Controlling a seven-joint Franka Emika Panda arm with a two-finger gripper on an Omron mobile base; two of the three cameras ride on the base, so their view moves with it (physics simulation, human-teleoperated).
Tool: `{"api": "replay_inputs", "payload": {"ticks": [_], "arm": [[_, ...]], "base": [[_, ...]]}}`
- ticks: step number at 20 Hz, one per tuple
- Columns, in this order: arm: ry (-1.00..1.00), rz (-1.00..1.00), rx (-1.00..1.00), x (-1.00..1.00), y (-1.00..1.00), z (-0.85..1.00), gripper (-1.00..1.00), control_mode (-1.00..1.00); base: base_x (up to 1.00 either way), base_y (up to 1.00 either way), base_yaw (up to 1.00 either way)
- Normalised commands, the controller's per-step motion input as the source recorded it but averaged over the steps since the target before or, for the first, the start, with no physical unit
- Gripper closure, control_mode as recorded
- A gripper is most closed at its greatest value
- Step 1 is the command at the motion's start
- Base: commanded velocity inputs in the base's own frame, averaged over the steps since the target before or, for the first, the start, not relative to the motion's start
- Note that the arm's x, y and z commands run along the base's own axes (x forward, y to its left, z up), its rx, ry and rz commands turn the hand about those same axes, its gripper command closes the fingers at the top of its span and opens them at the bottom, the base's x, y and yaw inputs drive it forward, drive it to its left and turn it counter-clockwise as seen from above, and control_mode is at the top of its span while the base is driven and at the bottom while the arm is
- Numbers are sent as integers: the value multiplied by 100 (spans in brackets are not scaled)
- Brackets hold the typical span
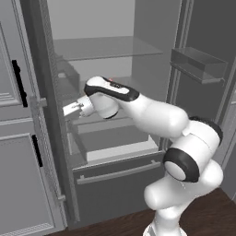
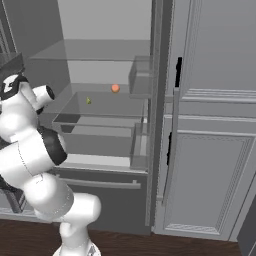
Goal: Grab a lemon wedge from the fridge and one ice cube from the ice bowl, and put them in the glass of lemonade.
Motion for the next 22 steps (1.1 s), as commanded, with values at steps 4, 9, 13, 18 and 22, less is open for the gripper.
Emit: {"api": "replay_inputs", "payload": {"ticks": [4,9,13,18,22], "arm": [[0,7,0,-4,86,0,-100,-100],[7,0,-1,-6,0,0,-100,-100],[0,-6,-1,-50,-41,8,-100,-100],[0,-10,-7,-43,-45,12,-100,-100],[0,-12,-10,-34,-43,7,-100,-100]], "base": [[0,0,0],[0,0,0],[0,0,0],[0,0,0],[0,0,0]]}}
